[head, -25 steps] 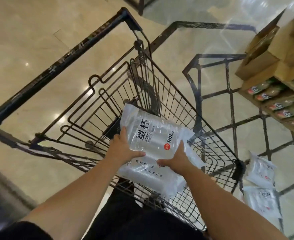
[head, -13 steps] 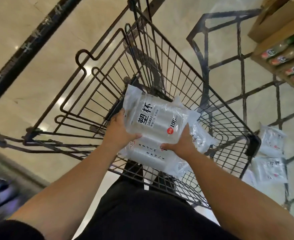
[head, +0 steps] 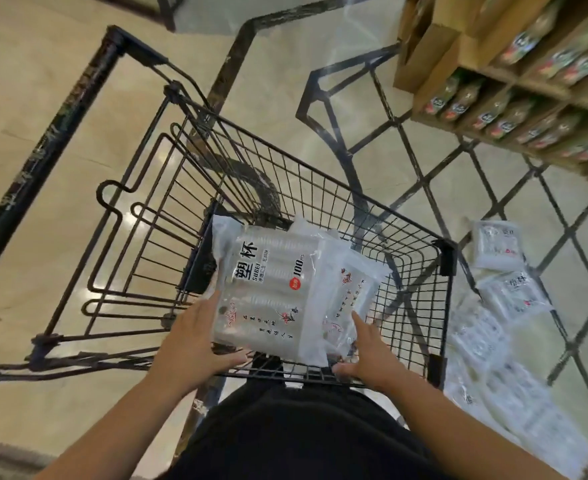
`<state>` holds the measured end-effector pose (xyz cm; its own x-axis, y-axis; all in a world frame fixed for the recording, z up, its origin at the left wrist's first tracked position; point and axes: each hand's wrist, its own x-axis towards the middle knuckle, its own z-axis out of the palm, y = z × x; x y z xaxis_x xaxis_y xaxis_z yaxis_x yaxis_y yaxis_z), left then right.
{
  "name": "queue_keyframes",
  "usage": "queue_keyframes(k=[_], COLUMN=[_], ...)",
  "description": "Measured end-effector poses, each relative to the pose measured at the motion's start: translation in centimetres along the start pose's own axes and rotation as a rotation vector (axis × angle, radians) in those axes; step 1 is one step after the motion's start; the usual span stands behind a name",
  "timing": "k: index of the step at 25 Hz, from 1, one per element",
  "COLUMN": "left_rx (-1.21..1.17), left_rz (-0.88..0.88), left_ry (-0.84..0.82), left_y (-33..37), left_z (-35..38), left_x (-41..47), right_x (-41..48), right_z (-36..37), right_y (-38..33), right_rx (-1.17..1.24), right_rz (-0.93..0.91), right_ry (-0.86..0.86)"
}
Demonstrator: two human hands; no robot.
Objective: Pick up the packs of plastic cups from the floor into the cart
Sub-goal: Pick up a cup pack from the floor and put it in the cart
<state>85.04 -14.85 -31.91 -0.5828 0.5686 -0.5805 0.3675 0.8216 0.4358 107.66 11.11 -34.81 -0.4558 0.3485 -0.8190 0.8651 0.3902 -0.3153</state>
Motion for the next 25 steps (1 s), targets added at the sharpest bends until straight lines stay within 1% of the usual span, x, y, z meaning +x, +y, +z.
queue_keyframes(k=[1, 4, 9, 12, 14, 19, 22, 25], left_rx=[0.080, 0.370, 0.551, 0.608, 0.577, 0.618, 0.671, 0.715], left_rz=[-0.004, -0.011, -0.013, -0.022, -0.047, -0.047, -0.053, -0.070], left_ry=[0.000, -0.026, -0.008, 0.001, 0.000, 0.048, 0.018, -0.077], left_y=[-0.1, 0.1, 1.3, 1.9, 2.6, 3.1, 4.0, 5.2], left_z=[0.0, 0.5, 2.1, 2.6, 3.3, 5.9, 7.2, 8.2], left_x=[-1.0, -2.5, -2.1, -2.1, -1.8, -1.5, -1.6, -2.5], right_x=[-0.6, -1.7, -1.6, -1.4, -0.8, -0.5, -1.0, -2.2], right_z=[1.1, 3.4, 4.2, 4.1, 4.3, 3.7, 3.0, 3.0], right_y=[0.9, 3.0, 6.1, 6.9, 8.0, 10.5, 12.2, 13.8], right_rx=[-0.021, -0.060, -0.279, -0.339, -0.352, -0.383, -0.349, -0.341], right_rz=[0.012, 0.035, -0.015, -0.090, -0.109, -0.152, -0.131, -0.095], right_ry=[0.003, 0.084, 0.086, 0.072, 0.077, 0.179, 0.131, 0.052])
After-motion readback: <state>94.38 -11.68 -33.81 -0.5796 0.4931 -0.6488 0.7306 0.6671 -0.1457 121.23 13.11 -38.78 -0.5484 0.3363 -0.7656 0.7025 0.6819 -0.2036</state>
